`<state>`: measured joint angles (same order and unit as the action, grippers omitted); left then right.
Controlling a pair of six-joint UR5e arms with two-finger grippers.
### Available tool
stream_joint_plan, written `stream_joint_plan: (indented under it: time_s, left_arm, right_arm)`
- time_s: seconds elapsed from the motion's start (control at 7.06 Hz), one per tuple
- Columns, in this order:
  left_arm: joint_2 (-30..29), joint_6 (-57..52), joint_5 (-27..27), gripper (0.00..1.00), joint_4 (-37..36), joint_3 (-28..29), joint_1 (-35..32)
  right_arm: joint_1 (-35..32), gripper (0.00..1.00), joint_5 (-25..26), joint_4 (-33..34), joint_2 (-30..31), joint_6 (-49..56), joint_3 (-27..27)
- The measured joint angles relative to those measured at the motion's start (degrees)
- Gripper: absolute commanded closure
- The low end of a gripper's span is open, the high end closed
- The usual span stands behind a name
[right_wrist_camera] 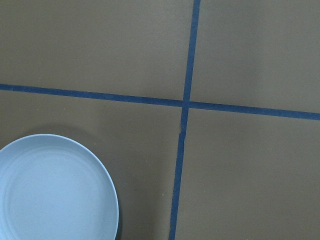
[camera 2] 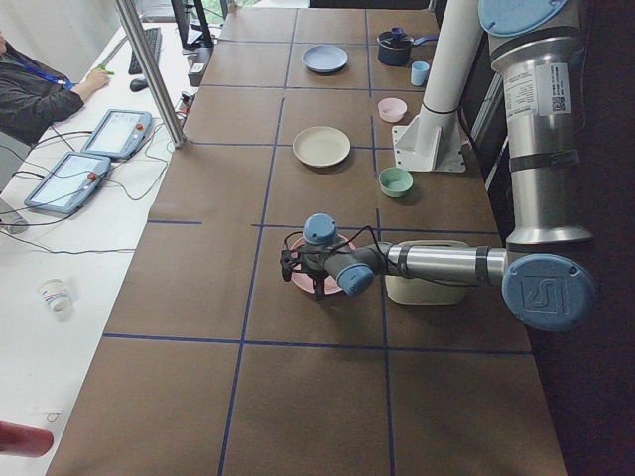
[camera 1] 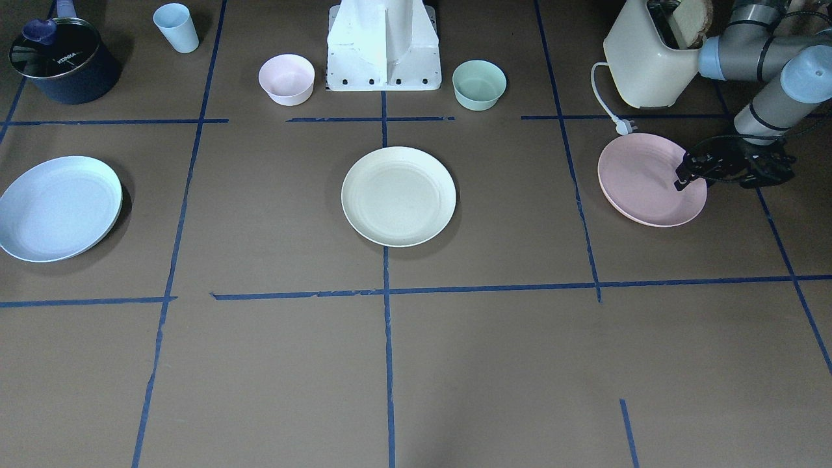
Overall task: Stack three plates with pink and blue
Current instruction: 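Reach the left gripper to the pink plate rim and grasp it, then lift the pink plate with the left gripper and carry it over the cream plate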
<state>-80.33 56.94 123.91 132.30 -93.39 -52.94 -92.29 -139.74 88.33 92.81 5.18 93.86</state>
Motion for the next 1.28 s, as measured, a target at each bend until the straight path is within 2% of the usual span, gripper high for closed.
stream_joint_plan:
  time_s: [0.14, 0.42, 0.71, 0.85, 1.13, 1.28]
  left_arm:
    - [0.06, -0.02, 0.13, 0.99, 0.30, 0.01, 0.02]
    - [0.21, 0.27, 1.07, 1.00, 0.42, -0.44, -0.13]
    - [0.20, 0.43, 8.36, 1.00, 0.03, -2.17, -2.67]
    - [-0.09, 0.49, 13.13, 1.00, -1.08, -3.80, -6.56]
    - [-3.24, 1.33, 17.55, 1.00, -8.75, -9.29, -10.80]
    - [-7.70, 3.77, 17.66, 1.00, -13.49, -11.40, -10.40]
  right_arm:
    - [0.00, 0.00, 0.00, 0.00, 0.00, 0.00, -0.04]
    - [0.03, 0.00, 0.00, 0.00, 0.00, 0.00, -0.06]
    - [0.03, 0.00, 0.02, 0.00, 0.00, 0.00, -0.02]
    - [0.04, 0.00, 0.04, 0.00, 0.00, 0.01, -0.01]
    - [0.06, 0.00, 0.11, 0.02, 0.00, 0.01, 1.02]
    - [0.08, 0.00, 0.16, 0.10, 0.00, 0.01, 1.85]
